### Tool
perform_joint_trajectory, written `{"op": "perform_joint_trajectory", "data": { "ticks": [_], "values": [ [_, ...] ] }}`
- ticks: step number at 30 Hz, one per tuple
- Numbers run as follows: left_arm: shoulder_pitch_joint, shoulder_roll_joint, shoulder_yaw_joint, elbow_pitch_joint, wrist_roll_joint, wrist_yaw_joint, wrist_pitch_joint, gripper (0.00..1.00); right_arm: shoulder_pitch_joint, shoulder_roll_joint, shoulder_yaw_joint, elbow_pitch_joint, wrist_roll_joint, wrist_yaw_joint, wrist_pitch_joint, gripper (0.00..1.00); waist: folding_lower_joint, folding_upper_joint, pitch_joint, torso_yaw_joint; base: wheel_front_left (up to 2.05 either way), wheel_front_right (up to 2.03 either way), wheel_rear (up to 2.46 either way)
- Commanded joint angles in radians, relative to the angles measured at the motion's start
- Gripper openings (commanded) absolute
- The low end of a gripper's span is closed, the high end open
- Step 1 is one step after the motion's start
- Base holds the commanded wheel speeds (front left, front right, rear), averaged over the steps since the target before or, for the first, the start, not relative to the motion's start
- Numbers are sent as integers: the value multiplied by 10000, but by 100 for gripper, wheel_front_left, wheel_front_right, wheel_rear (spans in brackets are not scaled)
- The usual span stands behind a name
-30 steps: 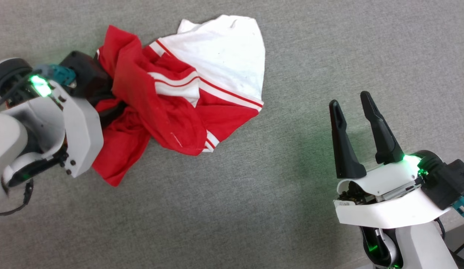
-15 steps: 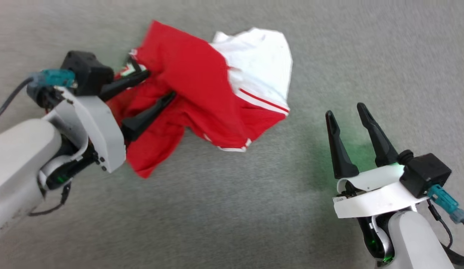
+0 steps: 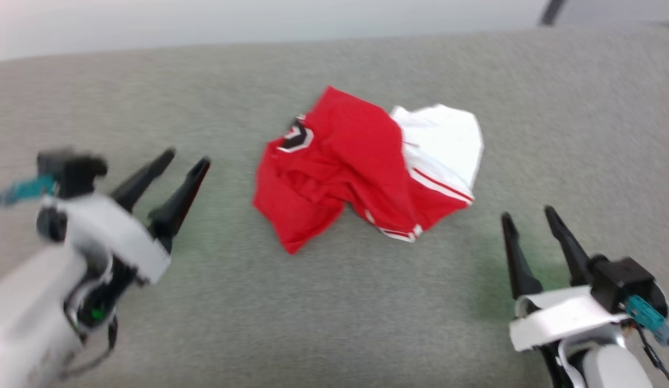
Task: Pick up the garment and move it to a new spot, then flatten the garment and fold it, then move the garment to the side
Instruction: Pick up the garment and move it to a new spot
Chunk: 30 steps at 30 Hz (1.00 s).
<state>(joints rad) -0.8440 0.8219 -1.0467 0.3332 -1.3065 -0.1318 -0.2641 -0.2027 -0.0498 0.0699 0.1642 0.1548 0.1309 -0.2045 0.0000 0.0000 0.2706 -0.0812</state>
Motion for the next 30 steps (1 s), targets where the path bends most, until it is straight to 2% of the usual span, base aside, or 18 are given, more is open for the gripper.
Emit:
{"op": "perform_joint_trajectory", "data": {
  "ticks": [1, 6, 12, 13, 22, 30],
  "values": [
    [1021, -238, 806, 96, 202, 24, 11, 100, 364, -9, -235, -140, -72, -3, 93, 100, 0, 0, -996, 1061, 0, 0, 0],
    [3402, -849, 3288, 120, 1101, 24, 4, 100, 1085, -6, -760, -473, -81, -3, 364, 100, 0, 0, -1332, 1434, 0, 0, 0],
    [5635, -1518, 5652, 111, 2654, 24, 6, 100, 1857, -9, -1182, -821, -20, -3, 594, 100, 0, 0, -1688, 1644, 0, 0, 0],
    [5635, -1518, 5652, 111, 2654, 24, 6, 100, 1857, -9, -1182, -821, -20, -3, 594, 100, 0, 0, -1688, 1644, 0, 0, 0],
    [8141, -2606, 8912, -368, 4905, 24, 5, 100, 2526, -7, -1476, -1267, 26, -3, 843, 100, 0, 0, -2114, 1384, 0, 0, 0],
    [9272, -3264, 10297, -1242, 6419, 24, 5, 100, 2699, -4, -1551, -1449, 148, -3, 934, 100, 0, 0, -2294, 1093, 0, 0, 0]
  ]
}}
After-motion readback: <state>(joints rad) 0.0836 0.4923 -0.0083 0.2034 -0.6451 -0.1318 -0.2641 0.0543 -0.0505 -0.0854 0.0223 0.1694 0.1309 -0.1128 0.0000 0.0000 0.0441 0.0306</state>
